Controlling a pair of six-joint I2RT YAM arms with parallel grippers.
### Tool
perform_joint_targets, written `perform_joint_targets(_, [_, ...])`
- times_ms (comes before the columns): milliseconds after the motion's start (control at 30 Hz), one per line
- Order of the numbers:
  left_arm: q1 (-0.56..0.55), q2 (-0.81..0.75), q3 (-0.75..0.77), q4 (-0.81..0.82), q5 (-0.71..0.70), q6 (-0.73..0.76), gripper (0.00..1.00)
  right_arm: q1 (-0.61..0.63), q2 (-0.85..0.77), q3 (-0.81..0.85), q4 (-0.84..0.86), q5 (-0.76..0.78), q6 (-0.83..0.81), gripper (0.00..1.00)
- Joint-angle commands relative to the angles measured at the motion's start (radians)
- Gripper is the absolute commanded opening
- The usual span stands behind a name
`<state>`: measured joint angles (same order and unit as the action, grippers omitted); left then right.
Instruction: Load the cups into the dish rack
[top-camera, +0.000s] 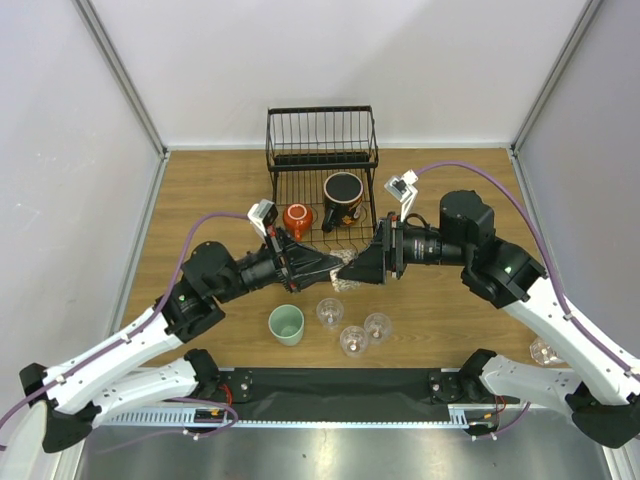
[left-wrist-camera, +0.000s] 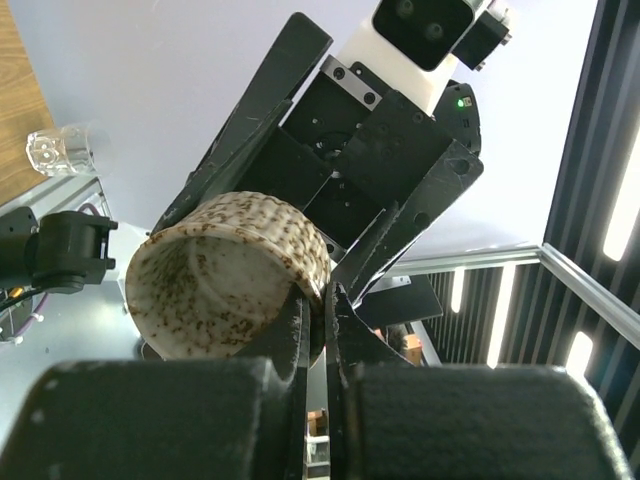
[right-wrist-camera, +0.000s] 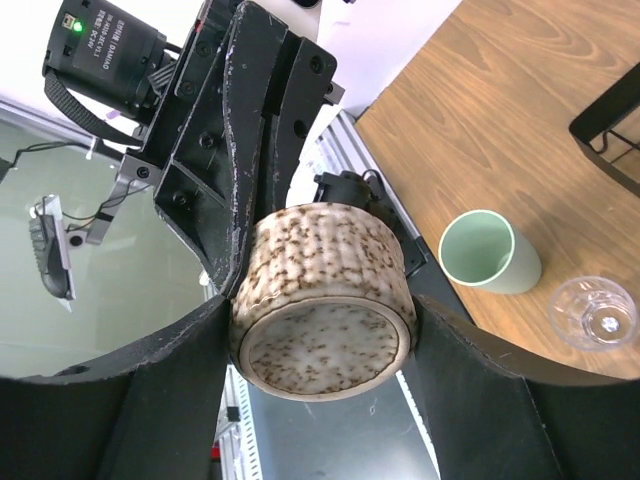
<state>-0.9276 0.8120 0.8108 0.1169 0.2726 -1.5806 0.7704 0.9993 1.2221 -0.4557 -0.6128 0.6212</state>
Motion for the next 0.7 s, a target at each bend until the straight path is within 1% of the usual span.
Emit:
perform_joint_targets(0, [-0.007, -0.011, 0.013, 0.023, 0.013, -0.012, 0.00, 0.001, 0.004, -0.003, 0.097, -0.060, 0.034, 0.44])
perform_joint_targets(33, [-0.007, -0.013, 0.014, 0.021, 0.013, -0.010, 0.00, 0.003, 0.007, -0.004, 0.100, -0.068, 0.037, 0.41])
perform_joint_targets(100, [-0.007, -0.017, 0.016, 0.018, 0.010, -0.007, 0.00, 0.007, 0.004, -0.012, 0.120, -0.087, 0.038, 0.42])
perform_joint_targets(133, [-0.005, -0.017, 0.016, 0.012, 0.008, -0.004, 0.00, 0.009, 0.002, -0.013, 0.123, -0.087, 0.040, 0.38])
perform_joint_targets(167, [-0.005, -0.022, 0.016, 0.007, 0.007, -0.001, 0.00, 0.009, 0.002, -0.013, 0.117, -0.075, 0.038, 0.31])
perform_joint_targets(200, [-0.005, -0.025, 0.016, 0.004, 0.005, 0.004, 0.00, 0.009, 0.004, -0.013, 0.111, -0.065, 0.038, 0.21])
perform_joint_targets(233, [-0.005, -0.028, 0.016, -0.011, 0.011, 0.017, 0.08, 0.007, 0.015, -0.010, 0.103, -0.056, 0.037, 0.02])
perform_joint_targets(267, [-0.005, -0.033, 0.018, -0.026, 0.010, 0.025, 0.15, 0.007, 0.018, -0.007, 0.092, -0.054, 0.034, 0.00])
perform_joint_targets(300, [-0.005, -0.046, 0.021, -0.045, 0.007, 0.034, 0.23, 0.007, 0.024, -0.006, 0.089, -0.050, 0.031, 0.00])
perform_joint_targets(333, [-0.002, -0.057, 0.025, -0.074, 0.002, 0.066, 0.39, 0.009, 0.028, -0.006, 0.083, -0.044, 0.031, 0.00])
perform_joint_targets(400, [0.015, -0.080, 0.066, -0.250, -0.009, 0.114, 0.52, 0.009, 0.036, -0.003, 0.068, -0.024, 0.017, 0.00])
perform_joint_targets(433, [0.056, -0.105, 0.088, -0.326, -0.009, 0.166, 0.63, 0.009, 0.038, 0.002, 0.052, -0.013, 0.005, 0.00])
perform_joint_targets(467, [0.084, -0.117, 0.140, -0.523, -0.018, 0.194, 0.68, 0.006, 0.054, 0.008, 0.011, 0.017, -0.020, 0.00])
perform_joint_targets(500, [0.114, -0.129, 0.172, -0.625, -0.033, 0.221, 0.74, 0.003, 0.065, 0.028, -0.018, 0.040, -0.034, 0.00])
perform_joint_targets(533, [0.168, -0.151, 0.204, -0.720, -0.051, 0.278, 0.80, -0.005, 0.076, 0.037, -0.049, 0.101, -0.041, 0.00])
perform_joint_targets(567, [0.191, -0.155, 0.267, -0.829, -0.118, 0.300, 0.80, -0.014, 0.116, 0.051, -0.107, 0.137, -0.044, 0.00])
perform_joint_targets(600, [0.208, -0.158, 0.298, -1.000, -0.153, 0.320, 0.81, -0.019, 0.137, 0.065, -0.135, 0.175, -0.040, 0.00])
perform_joint_targets(633, [0.220, -0.155, 0.326, -1.079, -0.195, 0.350, 0.81, -0.020, 0.163, 0.091, -0.156, 0.218, -0.034, 0.00])
perform_joint_targets(667, [0.222, -0.154, 0.364, -1.132, -0.228, 0.363, 0.81, -0.014, 0.185, 0.102, -0.190, 0.320, -0.028, 0.00])
